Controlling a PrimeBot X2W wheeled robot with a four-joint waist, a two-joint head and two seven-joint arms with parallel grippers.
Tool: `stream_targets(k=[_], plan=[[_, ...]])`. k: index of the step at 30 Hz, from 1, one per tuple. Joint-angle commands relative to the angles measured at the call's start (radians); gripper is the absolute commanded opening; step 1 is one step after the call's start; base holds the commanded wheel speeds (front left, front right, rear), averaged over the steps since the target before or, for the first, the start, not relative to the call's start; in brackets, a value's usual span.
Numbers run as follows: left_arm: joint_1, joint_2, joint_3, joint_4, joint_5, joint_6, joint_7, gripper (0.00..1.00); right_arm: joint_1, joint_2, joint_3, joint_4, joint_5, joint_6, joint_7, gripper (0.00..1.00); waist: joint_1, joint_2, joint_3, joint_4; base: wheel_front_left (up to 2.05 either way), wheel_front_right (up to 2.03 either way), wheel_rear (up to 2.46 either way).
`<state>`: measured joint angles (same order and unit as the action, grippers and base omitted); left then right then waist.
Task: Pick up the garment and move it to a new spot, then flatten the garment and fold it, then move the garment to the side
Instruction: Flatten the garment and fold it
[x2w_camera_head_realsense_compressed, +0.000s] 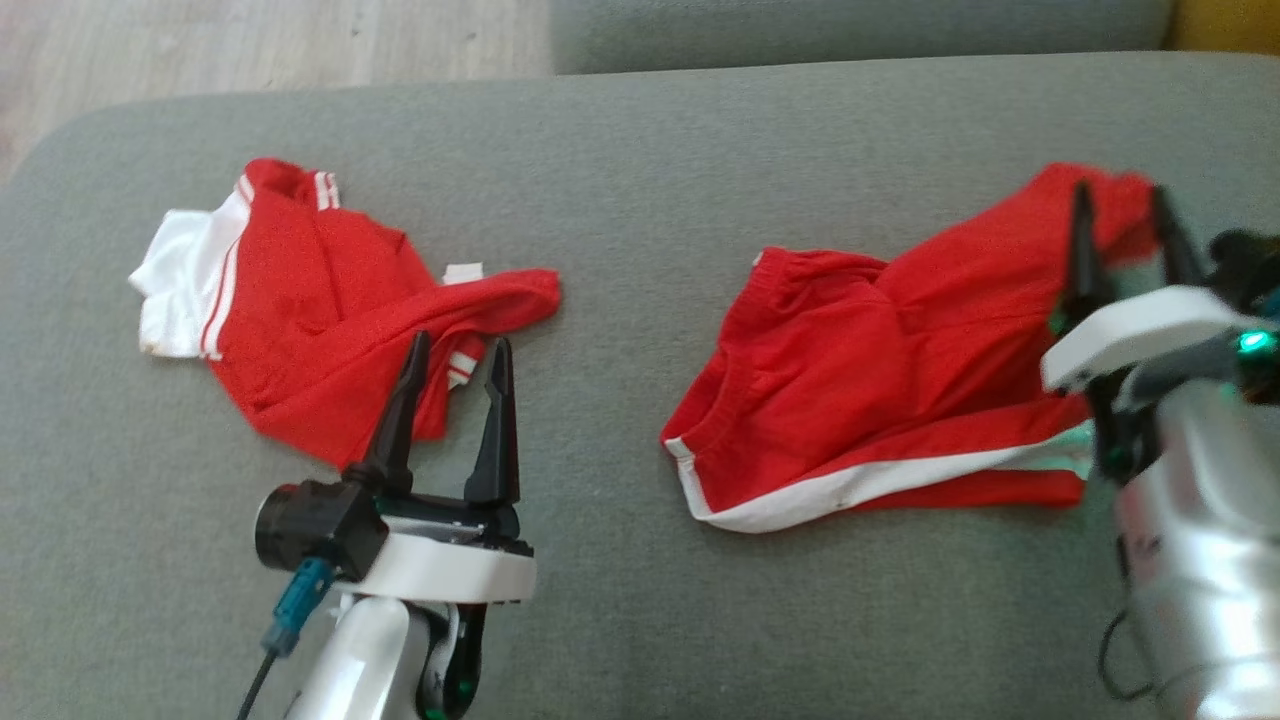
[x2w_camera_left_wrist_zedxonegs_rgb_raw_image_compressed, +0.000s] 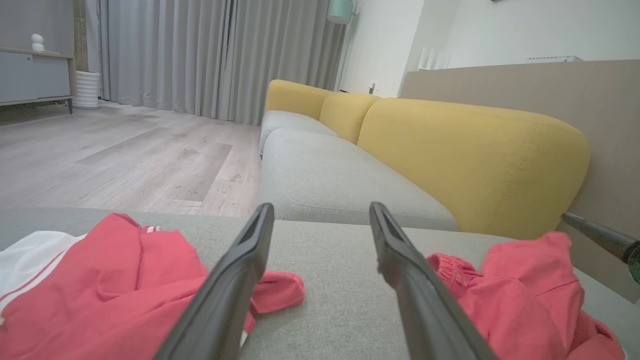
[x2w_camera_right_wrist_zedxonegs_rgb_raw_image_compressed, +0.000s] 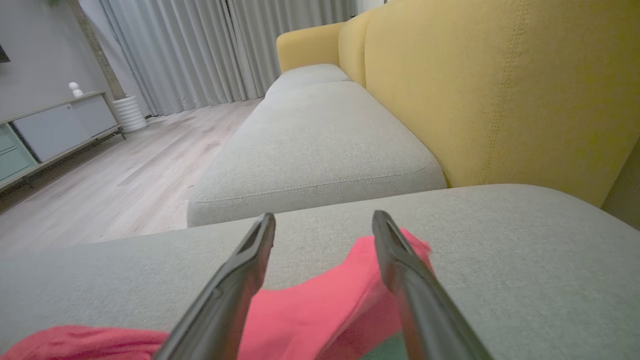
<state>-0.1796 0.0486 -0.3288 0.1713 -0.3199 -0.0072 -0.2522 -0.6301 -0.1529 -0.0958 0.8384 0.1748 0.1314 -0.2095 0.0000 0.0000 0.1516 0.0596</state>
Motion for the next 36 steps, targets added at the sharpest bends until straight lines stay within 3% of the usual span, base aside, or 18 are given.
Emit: stream_targets(k=[1, 6, 11, 17, 26, 36], plan=[[-0.026, 0.002, 0.040, -0.041, -0.001, 0.006, -0.010, 1.00, 0.036, 0.021, 0.045, -0.067, -0.001, -0.001, -0.021, 1.00, 0.0000, 0.0000, -0.013, -0.022, 0.00, 0.00, 0.00], [-0.015, 0.002, 0.050, -0.045, 0.002, 0.003, -0.010, 1.00, 0.139, 0.037, 0.077, -0.177, -0.003, -0.001, -0.039, 1.00, 0.0000, 0.0000, -0.035, -0.056, 0.00, 0.00, 0.00], [0.003, 0.002, 0.053, -0.040, 0.002, -0.008, -0.010, 1.00, 0.337, 0.062, 0.090, -0.350, -0.039, -0.001, -0.048, 1.00, 0.0000, 0.0000, -0.061, -0.091, 0.00, 0.00, 0.00], [0.018, 0.002, 0.046, -0.020, -0.001, -0.020, -0.010, 1.00, 0.487, 0.093, 0.082, -0.420, -0.033, -0.001, -0.047, 1.00, 0.0000, 0.0000, -0.069, -0.107, 0.00, 0.00, 0.00], [-0.006, 0.004, 0.017, 0.031, 0.047, -0.061, -0.010, 1.00, 0.483, 0.102, 0.065, -0.482, -0.026, -0.001, -0.038, 1.00, 0.0000, 0.0000, -0.040, -0.121, 0.00, 0.00, 0.00], [-0.114, 0.100, -0.164, 0.195, 0.126, -0.118, 0.056, 1.00, 0.473, 0.103, 0.061, -0.481, 0.003, -0.001, -0.041, 1.00, 0.0000, 0.0000, 0.013, -0.138, 0.00, 0.00, 0.00]])
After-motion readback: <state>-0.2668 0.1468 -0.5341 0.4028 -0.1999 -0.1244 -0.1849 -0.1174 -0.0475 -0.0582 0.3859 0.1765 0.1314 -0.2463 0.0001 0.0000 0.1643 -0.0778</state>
